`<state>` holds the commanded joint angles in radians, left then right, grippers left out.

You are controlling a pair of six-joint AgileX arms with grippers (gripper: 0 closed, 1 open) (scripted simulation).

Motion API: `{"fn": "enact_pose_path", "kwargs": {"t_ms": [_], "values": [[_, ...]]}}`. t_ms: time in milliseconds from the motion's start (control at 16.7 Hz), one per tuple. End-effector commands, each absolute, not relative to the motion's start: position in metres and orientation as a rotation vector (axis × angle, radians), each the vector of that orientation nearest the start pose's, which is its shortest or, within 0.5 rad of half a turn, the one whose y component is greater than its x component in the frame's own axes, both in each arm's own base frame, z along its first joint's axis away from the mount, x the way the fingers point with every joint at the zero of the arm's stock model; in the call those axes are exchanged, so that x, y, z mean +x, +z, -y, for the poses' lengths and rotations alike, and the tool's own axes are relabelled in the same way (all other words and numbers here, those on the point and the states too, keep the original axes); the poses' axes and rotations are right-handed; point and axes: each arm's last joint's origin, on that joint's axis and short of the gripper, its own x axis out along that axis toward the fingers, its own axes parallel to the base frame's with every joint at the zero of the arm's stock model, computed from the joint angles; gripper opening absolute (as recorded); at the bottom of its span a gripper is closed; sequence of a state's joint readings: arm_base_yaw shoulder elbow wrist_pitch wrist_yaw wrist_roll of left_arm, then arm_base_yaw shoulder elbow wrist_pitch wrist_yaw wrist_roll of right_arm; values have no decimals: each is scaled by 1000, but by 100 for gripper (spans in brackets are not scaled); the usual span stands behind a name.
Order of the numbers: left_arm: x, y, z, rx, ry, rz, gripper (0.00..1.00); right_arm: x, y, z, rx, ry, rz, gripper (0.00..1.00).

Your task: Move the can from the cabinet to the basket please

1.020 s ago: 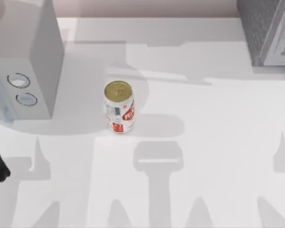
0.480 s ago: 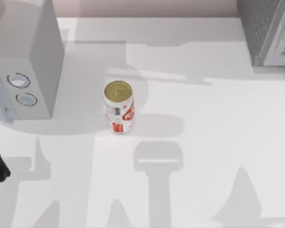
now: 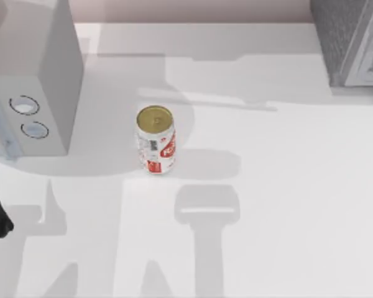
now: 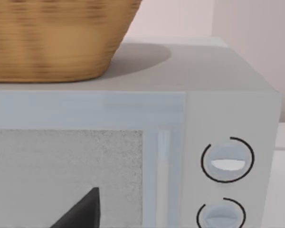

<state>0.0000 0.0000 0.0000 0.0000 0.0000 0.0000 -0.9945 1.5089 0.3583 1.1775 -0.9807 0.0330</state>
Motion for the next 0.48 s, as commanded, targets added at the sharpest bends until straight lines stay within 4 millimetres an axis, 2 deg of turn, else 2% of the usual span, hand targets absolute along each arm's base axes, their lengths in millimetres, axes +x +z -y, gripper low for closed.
{"fn": "enact_pose_path", "kwargs": {"t_ms": [120, 480], "values": [[106, 160, 1, 0, 0, 0, 100, 154, 161, 201, 0, 1, 2, 100], [106, 160, 1, 0, 0, 0, 100, 154, 161, 200, 4, 3, -1, 100]]}}
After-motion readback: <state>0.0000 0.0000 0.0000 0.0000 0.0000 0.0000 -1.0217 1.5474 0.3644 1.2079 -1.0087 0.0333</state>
